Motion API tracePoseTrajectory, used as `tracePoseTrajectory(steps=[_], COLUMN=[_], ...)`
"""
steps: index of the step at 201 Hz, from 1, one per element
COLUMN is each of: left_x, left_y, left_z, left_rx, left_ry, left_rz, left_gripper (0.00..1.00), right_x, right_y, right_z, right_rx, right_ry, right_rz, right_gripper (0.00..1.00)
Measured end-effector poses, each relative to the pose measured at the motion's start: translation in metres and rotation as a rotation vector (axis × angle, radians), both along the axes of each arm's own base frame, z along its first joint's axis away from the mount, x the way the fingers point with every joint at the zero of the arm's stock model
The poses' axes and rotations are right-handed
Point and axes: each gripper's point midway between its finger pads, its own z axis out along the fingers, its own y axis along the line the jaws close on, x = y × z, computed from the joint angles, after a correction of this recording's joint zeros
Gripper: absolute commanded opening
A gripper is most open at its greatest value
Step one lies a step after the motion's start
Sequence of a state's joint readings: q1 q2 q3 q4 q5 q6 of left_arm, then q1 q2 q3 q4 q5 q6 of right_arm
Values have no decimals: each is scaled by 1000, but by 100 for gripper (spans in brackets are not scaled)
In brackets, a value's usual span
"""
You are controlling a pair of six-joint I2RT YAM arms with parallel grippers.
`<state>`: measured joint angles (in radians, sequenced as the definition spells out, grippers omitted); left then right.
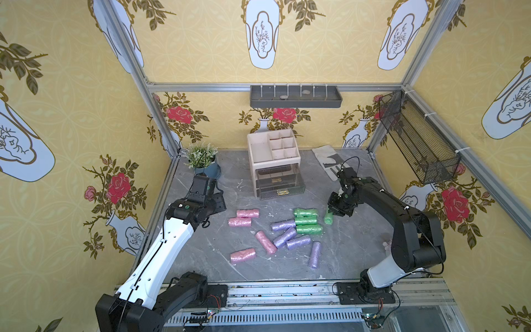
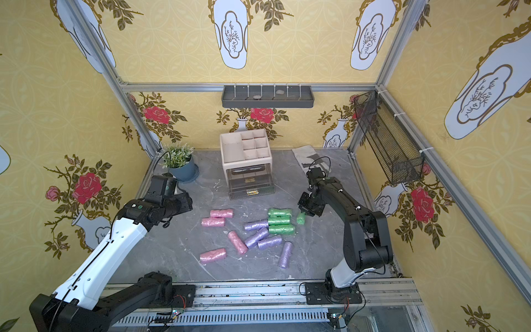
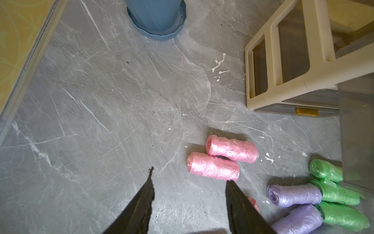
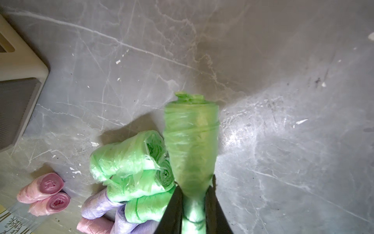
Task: Sort the rolls of trash bags by color and place them into the drawer
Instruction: Pick up the roll of trash bags from the center of the board.
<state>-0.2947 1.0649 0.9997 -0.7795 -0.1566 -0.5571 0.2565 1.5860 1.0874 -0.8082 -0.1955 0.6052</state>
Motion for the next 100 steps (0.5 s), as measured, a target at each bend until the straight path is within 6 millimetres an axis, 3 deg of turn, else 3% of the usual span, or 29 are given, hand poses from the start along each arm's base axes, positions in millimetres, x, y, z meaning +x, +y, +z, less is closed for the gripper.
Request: tracePoseTrajectory(steps=[38, 68, 100], left_x=[-2, -3, -5], left_y=[-1, 0, 0], left_z=[2, 3, 3], left_rx=[-7, -8, -7], left_ry=[-2, -6, -2], left_rz=[-4, -4, -4], left_gripper=[59, 59, 59], right_x=[-13, -17, -22], right_y=[-4, -5, -2], right_z=[-26, -42, -48], right_rx=[-25, -32, -35], right_ry=[72, 103, 114], right_rz=[-4, -5, 6], right_gripper=[22, 42, 42])
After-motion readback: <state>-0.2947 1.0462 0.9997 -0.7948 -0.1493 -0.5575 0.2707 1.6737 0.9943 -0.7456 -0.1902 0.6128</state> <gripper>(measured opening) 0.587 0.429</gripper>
